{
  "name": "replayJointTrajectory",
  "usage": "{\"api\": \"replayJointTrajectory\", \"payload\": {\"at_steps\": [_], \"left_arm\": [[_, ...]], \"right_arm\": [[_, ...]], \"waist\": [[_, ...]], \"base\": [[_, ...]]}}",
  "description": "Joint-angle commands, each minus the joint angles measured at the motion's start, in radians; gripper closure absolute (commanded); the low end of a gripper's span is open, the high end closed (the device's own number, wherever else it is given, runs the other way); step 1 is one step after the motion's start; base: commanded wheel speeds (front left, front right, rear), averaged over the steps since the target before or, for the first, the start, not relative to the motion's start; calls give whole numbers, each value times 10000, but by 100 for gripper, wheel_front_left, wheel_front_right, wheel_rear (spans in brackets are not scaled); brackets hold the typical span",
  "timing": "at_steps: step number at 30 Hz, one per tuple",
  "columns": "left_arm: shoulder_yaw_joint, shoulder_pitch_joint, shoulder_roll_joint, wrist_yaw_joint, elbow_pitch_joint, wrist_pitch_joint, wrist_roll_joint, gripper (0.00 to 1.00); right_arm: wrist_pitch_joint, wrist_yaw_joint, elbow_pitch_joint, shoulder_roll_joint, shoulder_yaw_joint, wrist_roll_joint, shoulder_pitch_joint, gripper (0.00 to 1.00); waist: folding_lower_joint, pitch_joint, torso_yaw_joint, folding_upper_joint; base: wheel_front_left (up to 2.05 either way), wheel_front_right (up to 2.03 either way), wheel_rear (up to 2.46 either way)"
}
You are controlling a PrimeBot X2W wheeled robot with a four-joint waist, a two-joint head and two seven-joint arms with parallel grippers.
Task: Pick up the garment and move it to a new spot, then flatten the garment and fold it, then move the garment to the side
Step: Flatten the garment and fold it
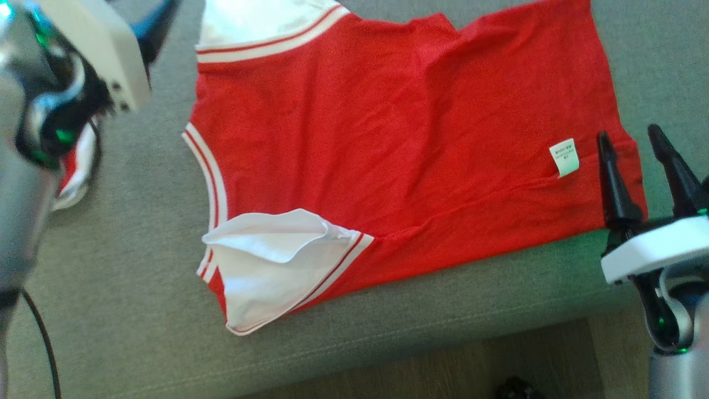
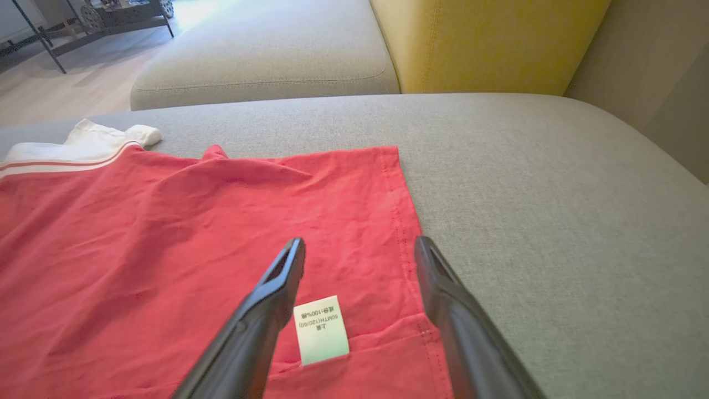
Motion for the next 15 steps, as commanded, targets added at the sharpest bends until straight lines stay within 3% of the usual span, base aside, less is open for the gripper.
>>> {"api": "replayJointTrajectory", "payload": {"at_steps": [1,10,15], "left_arm": [[365,-893,384,-112,33,157,86,0],[16,-2990,60,-339,2653,1031,268,0],[-187,-3472,98,-429,3319,1178,456,0]], "right_arm": [[-126,-4,-316,-139,281,87,-237,0],[-611,-4,-48,-139,597,469,-697,0],[-855,-4,96,-139,642,555,-889,0]], "waist": [[-3,480,-318,0],[-3,1503,-907,0],[-3,1786,-1129,0]], "base": [[0,0,0],[0,0,0],[0,0,0]]}}
